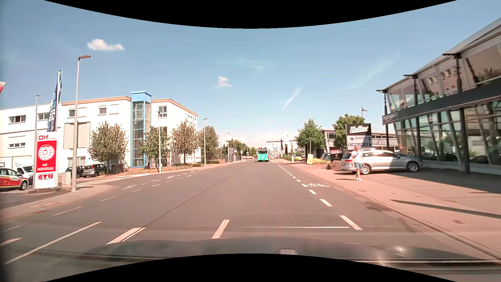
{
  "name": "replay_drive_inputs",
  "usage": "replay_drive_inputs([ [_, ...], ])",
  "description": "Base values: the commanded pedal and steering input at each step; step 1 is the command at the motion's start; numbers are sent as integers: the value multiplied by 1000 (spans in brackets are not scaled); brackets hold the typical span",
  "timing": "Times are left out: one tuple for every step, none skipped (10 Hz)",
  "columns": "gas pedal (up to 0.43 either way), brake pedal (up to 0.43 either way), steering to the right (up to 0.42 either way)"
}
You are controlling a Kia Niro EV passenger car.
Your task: Follow the waypoints while adhering to traffic rules and regulations
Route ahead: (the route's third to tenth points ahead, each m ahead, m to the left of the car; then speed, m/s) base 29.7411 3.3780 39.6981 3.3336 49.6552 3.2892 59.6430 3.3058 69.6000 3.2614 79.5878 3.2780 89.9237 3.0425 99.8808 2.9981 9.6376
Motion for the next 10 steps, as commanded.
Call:
replay_drive_inputs([
  [0, 0, -6],
  [0, 0, -6],
  [0, 0, -6],
  [0, 0, -9],
  [0, 0, -10],
  [0, 0, -10],
  [0, 0, -10],
  [0, 0, -10],
  [0, 0, -10],
  [0, 0, -10],
])
